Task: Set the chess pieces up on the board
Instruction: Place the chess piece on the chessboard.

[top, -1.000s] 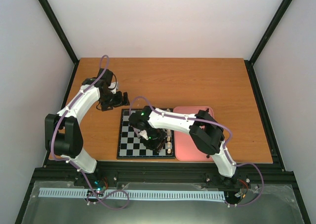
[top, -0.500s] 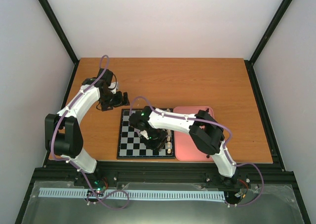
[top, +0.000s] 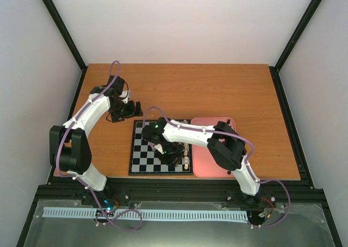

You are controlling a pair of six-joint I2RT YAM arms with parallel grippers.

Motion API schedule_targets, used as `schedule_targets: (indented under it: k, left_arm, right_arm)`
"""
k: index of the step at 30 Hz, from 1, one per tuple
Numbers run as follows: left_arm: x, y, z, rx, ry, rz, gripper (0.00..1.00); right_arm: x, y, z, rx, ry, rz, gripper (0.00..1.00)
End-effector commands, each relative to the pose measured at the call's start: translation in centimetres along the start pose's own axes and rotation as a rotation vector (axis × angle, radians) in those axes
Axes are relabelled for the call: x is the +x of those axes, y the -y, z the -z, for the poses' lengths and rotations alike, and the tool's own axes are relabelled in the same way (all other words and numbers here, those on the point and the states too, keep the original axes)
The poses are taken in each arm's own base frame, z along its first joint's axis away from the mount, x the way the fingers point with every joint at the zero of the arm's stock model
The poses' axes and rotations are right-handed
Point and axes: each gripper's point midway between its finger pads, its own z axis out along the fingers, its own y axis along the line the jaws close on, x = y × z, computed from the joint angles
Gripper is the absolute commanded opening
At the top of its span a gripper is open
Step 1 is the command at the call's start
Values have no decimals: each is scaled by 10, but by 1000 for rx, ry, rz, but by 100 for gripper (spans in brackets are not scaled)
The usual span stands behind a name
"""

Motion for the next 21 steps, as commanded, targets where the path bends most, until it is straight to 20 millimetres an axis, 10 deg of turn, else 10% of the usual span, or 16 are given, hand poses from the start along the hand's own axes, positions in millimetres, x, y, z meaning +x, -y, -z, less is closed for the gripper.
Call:
schedule_targets:
  k: [1, 21]
  left_arm:
    - [-8, 6, 3, 10, 20, -7, 100]
    - [-9, 7, 1, 11, 16, -5, 100]
  right_arm:
    - [3, -4, 6, -17, 6, 23, 5]
    - [15, -2, 1, -15, -2, 3, 7]
